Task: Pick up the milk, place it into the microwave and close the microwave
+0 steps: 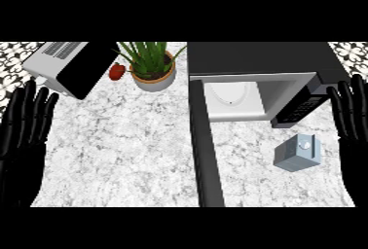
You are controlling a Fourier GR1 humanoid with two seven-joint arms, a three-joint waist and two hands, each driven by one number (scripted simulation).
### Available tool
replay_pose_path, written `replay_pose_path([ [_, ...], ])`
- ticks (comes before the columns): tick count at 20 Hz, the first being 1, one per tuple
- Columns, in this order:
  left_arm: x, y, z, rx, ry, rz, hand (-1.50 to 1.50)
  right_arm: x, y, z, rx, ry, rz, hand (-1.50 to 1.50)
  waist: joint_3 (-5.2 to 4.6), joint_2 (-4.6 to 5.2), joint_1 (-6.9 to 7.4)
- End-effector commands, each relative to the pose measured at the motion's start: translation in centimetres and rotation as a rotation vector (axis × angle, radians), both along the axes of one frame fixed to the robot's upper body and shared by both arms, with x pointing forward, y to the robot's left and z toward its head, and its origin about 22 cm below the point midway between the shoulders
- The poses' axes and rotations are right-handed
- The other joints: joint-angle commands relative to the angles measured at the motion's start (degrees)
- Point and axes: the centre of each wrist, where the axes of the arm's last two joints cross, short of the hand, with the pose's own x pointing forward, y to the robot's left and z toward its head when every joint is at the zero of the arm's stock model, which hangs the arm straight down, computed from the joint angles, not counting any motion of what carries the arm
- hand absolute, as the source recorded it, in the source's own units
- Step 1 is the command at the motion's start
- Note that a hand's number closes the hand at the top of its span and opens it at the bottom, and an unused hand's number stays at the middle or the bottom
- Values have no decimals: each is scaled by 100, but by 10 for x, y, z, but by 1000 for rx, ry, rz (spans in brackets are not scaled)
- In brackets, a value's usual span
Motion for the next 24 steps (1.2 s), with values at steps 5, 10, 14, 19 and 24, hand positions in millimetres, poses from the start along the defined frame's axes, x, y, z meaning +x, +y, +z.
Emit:
replay_pose_path([
  [5, -24, -11, -1, -42, -42, 20, -150, -7, 13, 21, 47, -43, -63, -150, -47, 121, 216],
  [10, -41, -12, -4, -131, 66, 79, -150, -26, 9, 21, 3, 87, -14, -150, -46, 116, 213],
  [14, -65, -1, -1, -131, 96, 59, -150, -47, 11, 27, 1, 111, -10, -150, -47, 114, 209],
  [19, -76, 0, -5, -132, 81, 57, -150, -41, 7, 25, -12, 100, -121, -150, -46, 124, 210],
  [24, -78, 15, -10, -137, 92, 60, -150, -43, 0, -6, -18, 177, -163, -150, -44, 127, 203],
])
